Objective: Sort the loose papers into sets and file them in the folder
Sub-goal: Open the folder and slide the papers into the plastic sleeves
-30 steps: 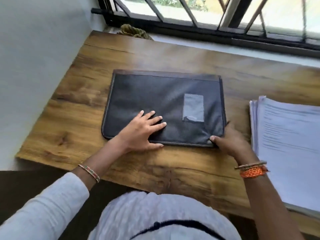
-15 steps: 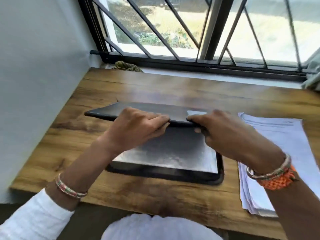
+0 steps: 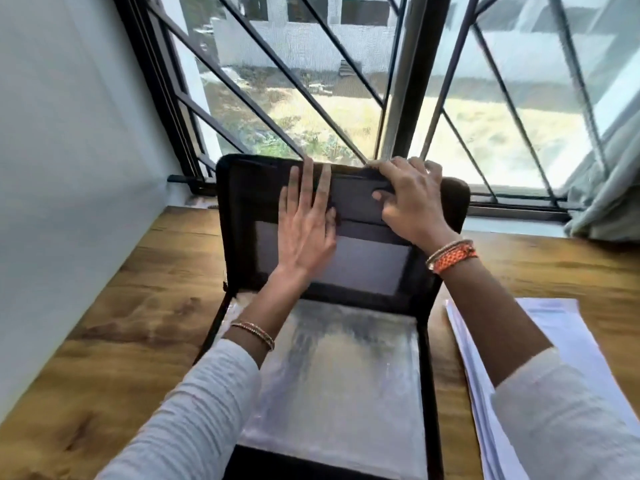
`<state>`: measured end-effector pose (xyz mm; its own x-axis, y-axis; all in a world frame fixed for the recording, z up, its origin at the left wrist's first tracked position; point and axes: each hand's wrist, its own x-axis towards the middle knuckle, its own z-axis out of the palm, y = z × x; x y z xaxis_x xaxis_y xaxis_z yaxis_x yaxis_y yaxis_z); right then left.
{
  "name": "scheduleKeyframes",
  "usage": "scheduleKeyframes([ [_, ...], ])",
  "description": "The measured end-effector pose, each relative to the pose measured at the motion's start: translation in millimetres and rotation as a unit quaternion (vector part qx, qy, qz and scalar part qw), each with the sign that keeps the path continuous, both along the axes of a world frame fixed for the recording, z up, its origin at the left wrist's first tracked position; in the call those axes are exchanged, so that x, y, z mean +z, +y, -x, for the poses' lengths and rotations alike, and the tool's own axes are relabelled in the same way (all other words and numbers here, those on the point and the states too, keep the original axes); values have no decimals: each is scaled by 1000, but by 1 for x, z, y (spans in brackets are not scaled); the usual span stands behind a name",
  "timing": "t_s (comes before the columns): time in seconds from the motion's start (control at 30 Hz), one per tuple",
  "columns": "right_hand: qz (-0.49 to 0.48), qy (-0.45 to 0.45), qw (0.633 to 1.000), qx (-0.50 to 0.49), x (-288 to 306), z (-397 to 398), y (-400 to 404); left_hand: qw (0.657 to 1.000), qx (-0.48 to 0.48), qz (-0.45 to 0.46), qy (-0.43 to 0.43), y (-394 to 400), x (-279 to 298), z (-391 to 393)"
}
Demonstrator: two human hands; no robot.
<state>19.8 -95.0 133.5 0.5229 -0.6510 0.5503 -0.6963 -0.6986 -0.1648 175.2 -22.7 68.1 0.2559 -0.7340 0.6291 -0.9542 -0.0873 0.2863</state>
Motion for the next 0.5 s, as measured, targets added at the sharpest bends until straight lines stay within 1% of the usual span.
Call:
scheduleKeyframes([
  [0.07,-17,-12,1000,2,-7,-6,-20,998,4,-49,25,1,-32,0],
  [0.13,-31,1,999,-17,-17,-14,-38,994,15,-100,33,2,-56,-4],
  [0.23,-75,64,994,-50,-36,-26,-64,986,29,-164,25,5,-78,-10],
  [0.33,-159,122,978,-63,-67,-35,-78,971,63,-230,26,22,-107,-9],
  [0.4,-218,146,963,-61,-96,-35,-71,957,99,-267,48,39,-125,-9],
  [0.5,-304,178,935,-37,-149,-30,-14,945,116,-288,101,59,-137,-8],
])
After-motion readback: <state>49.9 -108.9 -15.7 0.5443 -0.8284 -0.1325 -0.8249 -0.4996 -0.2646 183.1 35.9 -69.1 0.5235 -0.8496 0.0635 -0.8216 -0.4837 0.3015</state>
